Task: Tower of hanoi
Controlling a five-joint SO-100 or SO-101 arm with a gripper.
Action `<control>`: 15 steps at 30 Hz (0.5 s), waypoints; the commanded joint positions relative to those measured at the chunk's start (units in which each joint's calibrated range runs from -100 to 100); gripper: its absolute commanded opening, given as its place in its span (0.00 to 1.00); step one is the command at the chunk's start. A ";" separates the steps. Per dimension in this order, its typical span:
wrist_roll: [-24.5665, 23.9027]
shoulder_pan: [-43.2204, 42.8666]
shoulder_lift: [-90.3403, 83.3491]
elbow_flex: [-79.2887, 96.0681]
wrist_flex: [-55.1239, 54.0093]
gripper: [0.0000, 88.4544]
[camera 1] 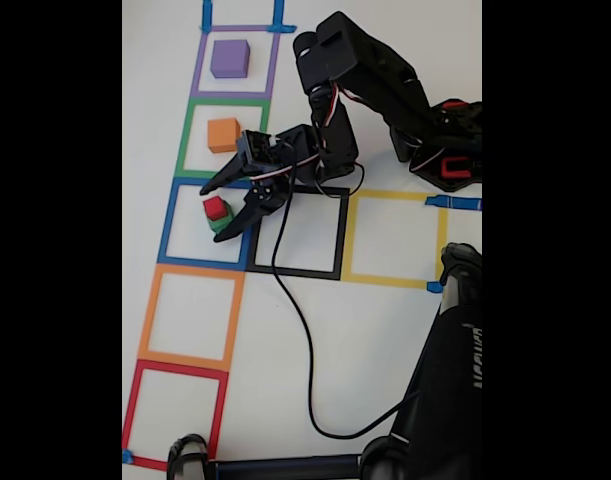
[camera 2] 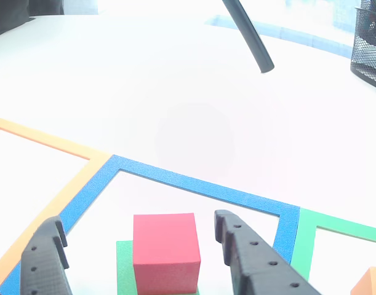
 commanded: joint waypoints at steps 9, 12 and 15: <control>0.36 -0.21 -0.49 0.30 -1.16 0.28; 0.36 -0.11 -0.57 0.66 -1.16 0.28; 0.36 -0.02 -0.57 0.84 -1.16 0.28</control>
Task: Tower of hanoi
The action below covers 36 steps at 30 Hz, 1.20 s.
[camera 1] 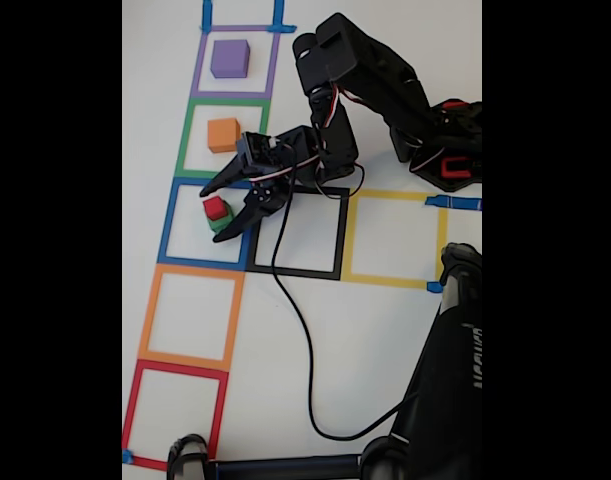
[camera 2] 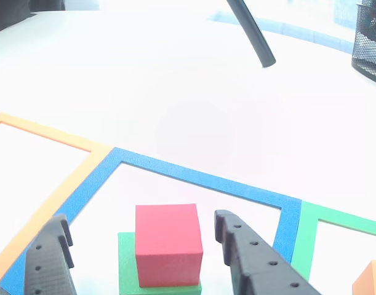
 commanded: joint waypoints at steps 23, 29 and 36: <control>0.36 -1.41 -0.65 0.22 -1.16 0.11; 0.36 -1.89 -0.65 0.40 -1.16 0.07; 0.36 -2.18 -0.73 0.58 -1.33 0.01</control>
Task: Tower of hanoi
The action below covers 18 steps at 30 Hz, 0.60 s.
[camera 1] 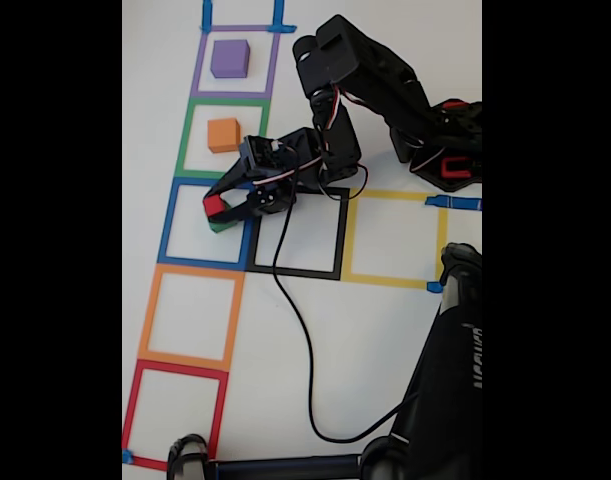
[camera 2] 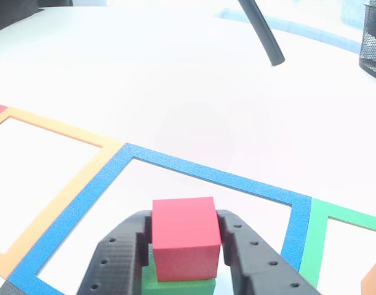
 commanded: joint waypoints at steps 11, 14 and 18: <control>0.36 -1.72 -11.87 2.24 5.07 0.00; 0.36 -1.43 -20.76 1.87 13.98 0.00; 0.36 0.30 -33.51 -0.49 31.87 0.00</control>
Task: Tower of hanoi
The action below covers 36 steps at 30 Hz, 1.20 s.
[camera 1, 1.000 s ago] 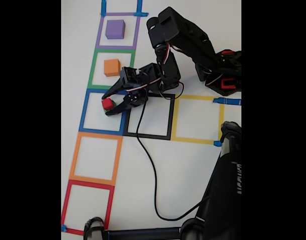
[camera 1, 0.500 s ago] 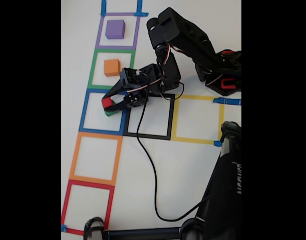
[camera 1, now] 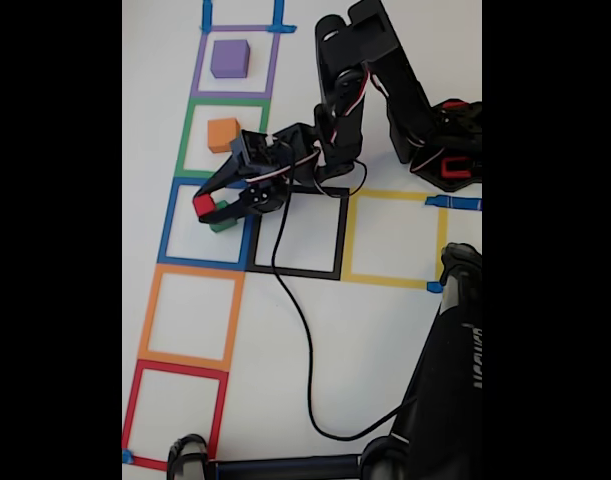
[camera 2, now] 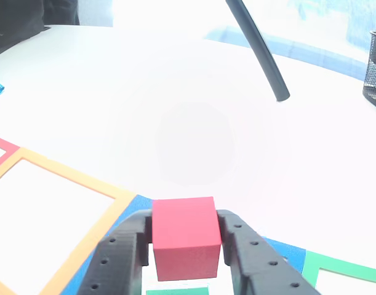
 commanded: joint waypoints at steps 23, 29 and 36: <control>0.36 15.22 -48.13 -60.34 119.40 0.00; -0.32 20.11 -45.22 -81.34 136.89 0.00; 0.36 29.79 -45.70 -88.34 147.17 0.00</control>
